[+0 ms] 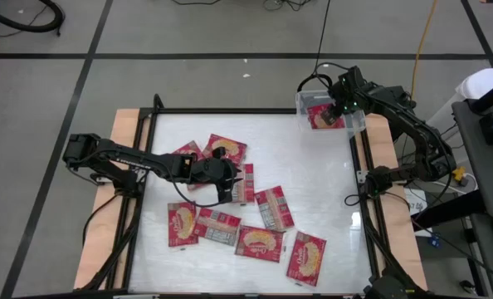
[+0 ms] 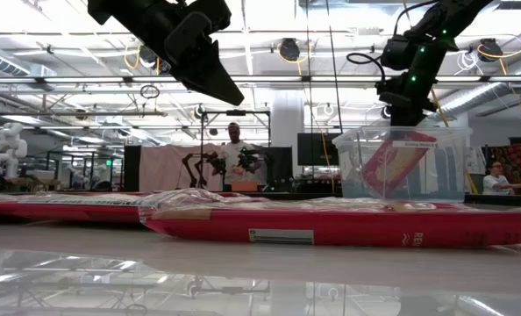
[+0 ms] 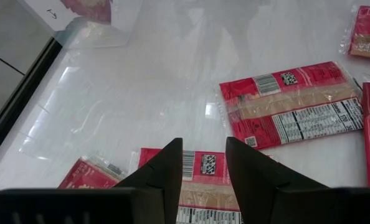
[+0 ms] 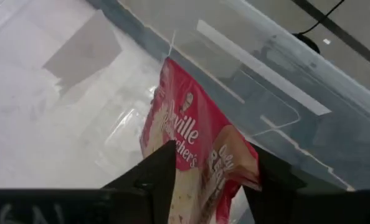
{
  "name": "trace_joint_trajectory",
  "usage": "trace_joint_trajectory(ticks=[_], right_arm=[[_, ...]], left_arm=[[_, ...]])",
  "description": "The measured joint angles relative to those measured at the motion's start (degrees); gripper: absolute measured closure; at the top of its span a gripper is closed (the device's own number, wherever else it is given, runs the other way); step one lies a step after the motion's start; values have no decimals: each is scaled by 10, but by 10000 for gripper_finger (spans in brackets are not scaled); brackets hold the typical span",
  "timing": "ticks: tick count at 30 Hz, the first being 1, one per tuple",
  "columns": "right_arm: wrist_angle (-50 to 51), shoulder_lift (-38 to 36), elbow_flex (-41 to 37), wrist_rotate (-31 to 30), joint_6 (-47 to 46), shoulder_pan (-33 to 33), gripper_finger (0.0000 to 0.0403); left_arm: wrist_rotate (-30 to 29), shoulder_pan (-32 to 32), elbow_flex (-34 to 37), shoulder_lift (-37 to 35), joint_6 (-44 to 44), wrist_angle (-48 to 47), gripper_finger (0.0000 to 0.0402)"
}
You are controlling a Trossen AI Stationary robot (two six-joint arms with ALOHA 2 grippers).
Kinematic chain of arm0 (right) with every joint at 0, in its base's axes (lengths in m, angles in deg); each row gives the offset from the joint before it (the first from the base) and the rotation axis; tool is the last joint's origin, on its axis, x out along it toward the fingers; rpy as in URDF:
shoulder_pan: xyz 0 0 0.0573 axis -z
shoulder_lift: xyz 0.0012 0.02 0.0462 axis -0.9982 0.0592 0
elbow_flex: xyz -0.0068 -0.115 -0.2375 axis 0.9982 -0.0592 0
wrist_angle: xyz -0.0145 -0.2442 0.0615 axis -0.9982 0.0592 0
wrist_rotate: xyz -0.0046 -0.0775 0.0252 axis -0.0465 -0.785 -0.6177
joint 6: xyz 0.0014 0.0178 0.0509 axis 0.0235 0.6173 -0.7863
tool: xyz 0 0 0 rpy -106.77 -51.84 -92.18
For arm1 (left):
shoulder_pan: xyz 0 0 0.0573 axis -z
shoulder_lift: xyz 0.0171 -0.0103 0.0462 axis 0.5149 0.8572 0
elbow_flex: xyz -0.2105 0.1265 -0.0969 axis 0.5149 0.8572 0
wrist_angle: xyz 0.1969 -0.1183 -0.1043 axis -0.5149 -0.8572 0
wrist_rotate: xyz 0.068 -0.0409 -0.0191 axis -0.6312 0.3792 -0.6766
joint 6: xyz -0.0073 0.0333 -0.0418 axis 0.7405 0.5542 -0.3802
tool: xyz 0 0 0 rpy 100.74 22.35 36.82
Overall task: Sort popcorn bags into baskets
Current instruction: Put the red popcorn bag into the transparent bin
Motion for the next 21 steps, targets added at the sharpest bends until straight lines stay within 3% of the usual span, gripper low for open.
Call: trace_joint_trajectory(ticks=[5,11,21], right_arm=[[-6,0,0,-50,6,0,224],[-12,0,0,-69,24,-15,197],[-53,-20,0,-204,3,-91,158]], left_arm=[[0,0,0,0,0,0,275],[0,0,0,2,2,0,275],[-3,0,1,39,2,23,275]])
